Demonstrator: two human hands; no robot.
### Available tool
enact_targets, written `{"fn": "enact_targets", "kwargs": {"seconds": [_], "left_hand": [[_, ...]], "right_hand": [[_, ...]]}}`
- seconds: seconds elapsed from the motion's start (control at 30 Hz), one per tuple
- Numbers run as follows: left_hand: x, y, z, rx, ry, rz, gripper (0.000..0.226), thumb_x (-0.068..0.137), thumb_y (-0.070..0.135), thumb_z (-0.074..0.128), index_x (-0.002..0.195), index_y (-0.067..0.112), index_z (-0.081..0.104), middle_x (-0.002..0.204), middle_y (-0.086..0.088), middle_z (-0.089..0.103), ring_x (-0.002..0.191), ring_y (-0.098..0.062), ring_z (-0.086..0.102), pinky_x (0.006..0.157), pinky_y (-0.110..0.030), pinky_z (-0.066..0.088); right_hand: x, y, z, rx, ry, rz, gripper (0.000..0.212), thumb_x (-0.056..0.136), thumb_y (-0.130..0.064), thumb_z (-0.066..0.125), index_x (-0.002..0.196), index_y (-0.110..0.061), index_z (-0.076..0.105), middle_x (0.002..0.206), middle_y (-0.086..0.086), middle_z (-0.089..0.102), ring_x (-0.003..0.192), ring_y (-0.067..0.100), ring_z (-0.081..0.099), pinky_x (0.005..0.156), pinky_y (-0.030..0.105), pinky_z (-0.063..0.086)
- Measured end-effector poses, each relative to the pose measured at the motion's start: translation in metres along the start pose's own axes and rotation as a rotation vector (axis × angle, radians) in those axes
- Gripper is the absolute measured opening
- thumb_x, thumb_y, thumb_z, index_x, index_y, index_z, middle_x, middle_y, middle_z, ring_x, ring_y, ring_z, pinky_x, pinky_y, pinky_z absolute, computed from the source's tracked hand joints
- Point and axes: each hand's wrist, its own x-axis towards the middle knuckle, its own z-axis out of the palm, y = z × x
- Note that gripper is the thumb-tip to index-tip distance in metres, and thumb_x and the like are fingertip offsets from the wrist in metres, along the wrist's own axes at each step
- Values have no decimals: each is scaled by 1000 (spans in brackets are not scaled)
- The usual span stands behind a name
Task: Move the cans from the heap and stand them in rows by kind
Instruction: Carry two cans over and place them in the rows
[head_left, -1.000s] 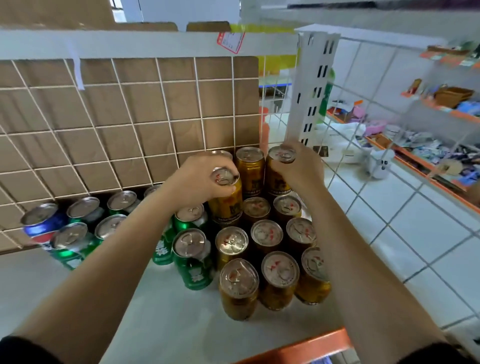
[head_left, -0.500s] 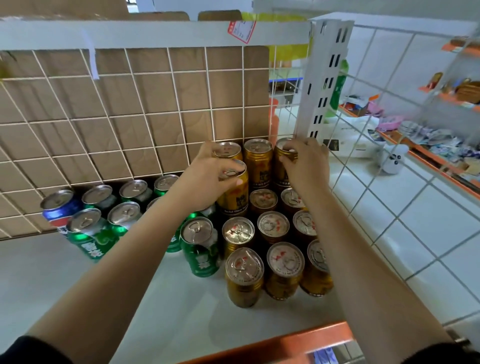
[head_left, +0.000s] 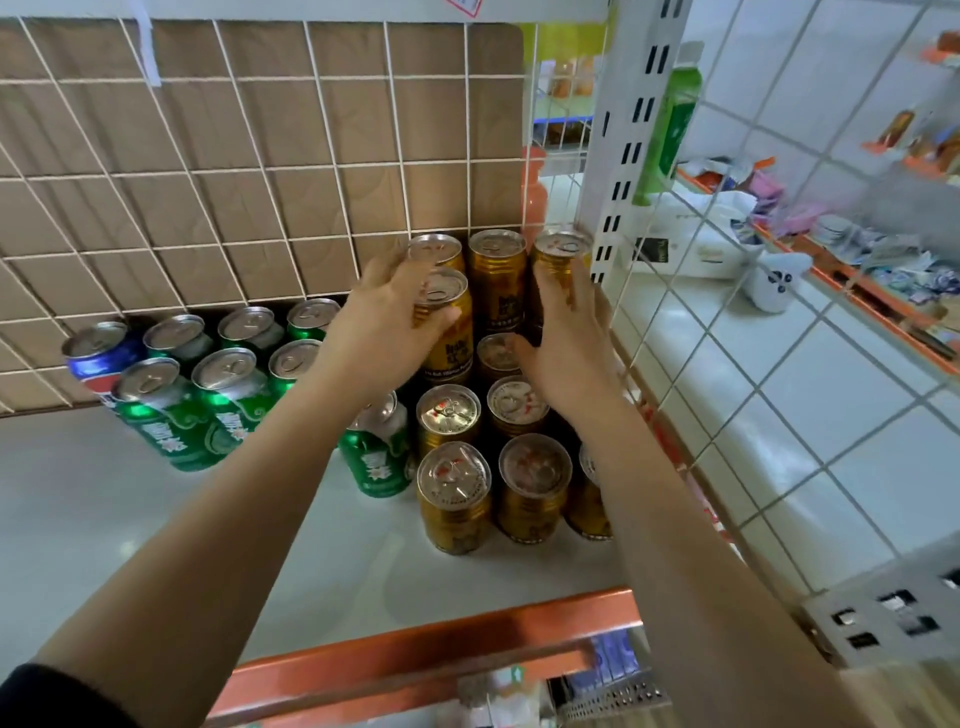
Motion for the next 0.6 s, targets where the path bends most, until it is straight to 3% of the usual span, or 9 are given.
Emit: {"fn": "enact_targets", "kwargs": {"seconds": [0.1, 0.2, 0.33, 0.6], "left_hand": [[-15, 9, 6, 39, 72, -80, 70, 89, 49, 50, 147, 25, 19, 153, -12, 16, 139, -37, 21, 108, -49, 30], [-32, 14, 8, 151, 104, -23, 70, 90, 48, 50, 147, 24, 19, 154, -12, 16, 140, -36, 20, 112, -51, 22], [-60, 4, 4, 304, 80, -62, 71, 89, 50, 50, 147, 28, 18, 156, -10, 15, 143, -34, 13, 113, -57, 1], [-168, -55, -45, 269, 148, -265, 72, 87, 50, 52, 147, 28, 20, 156, -8, 13, 142, -32, 14, 112, -60, 9]], "right_hand": [[-27, -6, 1, -28, -51, -10, 75, 90, -37, 56, 149, -28, 12, 159, 3, -4, 144, 35, -2, 115, 52, 14], [-50, -18, 2, -21, -85, -73, 73, 91, -39, 55, 150, -25, 14, 159, 6, 2, 144, 35, -4, 116, 50, 7], [-74, -39, 7, -91, -143, -131, 71, 91, -37, 54, 149, -24, 14, 158, 8, 6, 144, 38, 1, 116, 49, 10], [-147, -125, 32, -106, -140, -231, 63, 90, -41, 53, 144, -23, 28, 153, 11, 21, 139, 38, 17, 112, 52, 22]]}}
